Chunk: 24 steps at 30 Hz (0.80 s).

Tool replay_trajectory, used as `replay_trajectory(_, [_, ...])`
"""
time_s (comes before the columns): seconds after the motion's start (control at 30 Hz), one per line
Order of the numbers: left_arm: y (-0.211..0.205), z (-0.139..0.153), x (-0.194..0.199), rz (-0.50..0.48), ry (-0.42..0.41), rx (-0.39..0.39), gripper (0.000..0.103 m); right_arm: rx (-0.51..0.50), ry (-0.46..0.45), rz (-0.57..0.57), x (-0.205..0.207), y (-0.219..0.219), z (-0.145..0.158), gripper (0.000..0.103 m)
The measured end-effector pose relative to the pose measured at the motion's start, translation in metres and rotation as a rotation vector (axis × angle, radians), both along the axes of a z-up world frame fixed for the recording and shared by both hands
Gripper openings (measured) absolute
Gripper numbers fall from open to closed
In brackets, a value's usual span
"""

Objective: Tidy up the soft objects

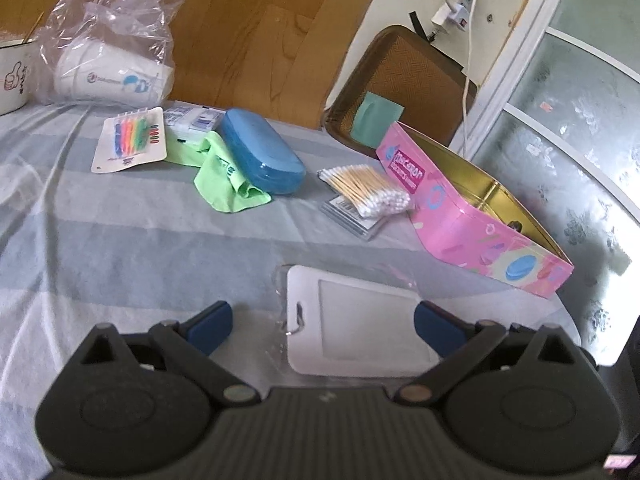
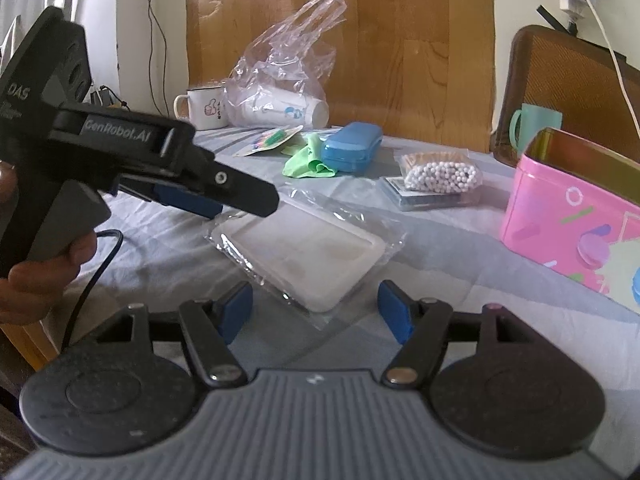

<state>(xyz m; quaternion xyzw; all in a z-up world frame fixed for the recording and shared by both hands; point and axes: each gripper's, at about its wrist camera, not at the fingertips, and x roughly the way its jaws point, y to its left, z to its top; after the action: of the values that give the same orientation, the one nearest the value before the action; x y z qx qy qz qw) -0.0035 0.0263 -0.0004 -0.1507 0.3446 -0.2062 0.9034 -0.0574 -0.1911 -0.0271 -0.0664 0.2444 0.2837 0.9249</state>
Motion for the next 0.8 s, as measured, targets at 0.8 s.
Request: replay_trajectory(0.8, [-0.161, 0.089, 0.054, -0.256, -0.238, 0.100, 0.087, 0.033, -0.319, -0.326, 0.015, -0.076, 0.054, 0.057])
